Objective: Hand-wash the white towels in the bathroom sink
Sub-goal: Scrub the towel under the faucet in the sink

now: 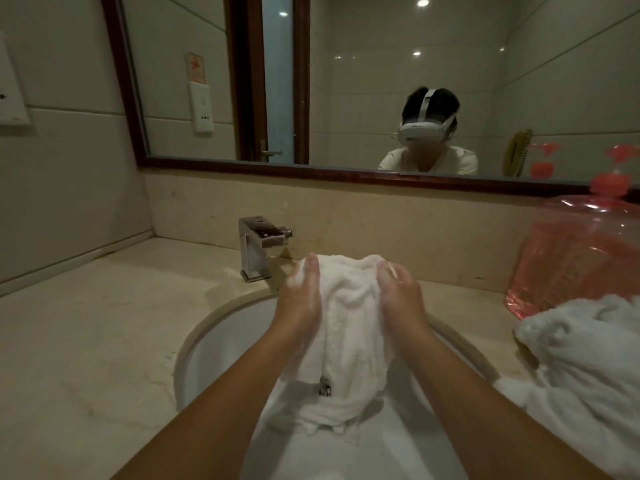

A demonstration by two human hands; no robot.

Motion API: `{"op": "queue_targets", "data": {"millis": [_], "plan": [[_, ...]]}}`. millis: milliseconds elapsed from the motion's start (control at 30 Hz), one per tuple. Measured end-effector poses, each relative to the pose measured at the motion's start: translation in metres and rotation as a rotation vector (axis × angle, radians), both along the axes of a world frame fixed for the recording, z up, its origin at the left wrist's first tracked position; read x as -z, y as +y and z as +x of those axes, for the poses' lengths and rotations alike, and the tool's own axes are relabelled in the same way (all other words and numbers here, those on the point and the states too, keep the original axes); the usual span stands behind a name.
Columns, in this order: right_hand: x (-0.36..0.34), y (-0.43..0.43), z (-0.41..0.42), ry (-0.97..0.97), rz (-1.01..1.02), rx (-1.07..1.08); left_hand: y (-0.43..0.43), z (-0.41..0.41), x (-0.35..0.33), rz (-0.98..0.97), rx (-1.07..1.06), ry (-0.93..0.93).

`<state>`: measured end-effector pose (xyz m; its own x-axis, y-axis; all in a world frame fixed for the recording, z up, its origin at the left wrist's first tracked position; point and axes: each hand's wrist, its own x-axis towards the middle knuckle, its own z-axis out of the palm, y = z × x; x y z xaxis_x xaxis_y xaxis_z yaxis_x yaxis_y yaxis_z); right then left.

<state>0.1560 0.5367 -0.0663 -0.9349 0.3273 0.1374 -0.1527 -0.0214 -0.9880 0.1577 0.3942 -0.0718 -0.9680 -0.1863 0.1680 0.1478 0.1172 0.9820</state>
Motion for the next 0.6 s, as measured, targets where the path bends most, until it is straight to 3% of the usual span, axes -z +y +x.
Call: {"op": "queue_targets", "data": {"millis": [167, 300, 467, 600], "plan": [[0.009, -0.049, 0.025, 0.028, 0.157, -0.115, 0.019, 0.003, 0.006, -0.058, -0.009, 0.058], [0.001, -0.033, 0.008, 0.005, 0.055, 0.025, 0.025, 0.011, 0.01, -0.126, 0.051, 0.153], [0.017, -0.048, 0.023, 0.025, 0.222, -0.1, 0.009, -0.005, 0.011, -0.039, -0.039, 0.058], [0.007, -0.039, -0.002, 0.008, 0.161, 0.033, 0.02, 0.008, 0.016, -0.178, 0.037, 0.125]]}}
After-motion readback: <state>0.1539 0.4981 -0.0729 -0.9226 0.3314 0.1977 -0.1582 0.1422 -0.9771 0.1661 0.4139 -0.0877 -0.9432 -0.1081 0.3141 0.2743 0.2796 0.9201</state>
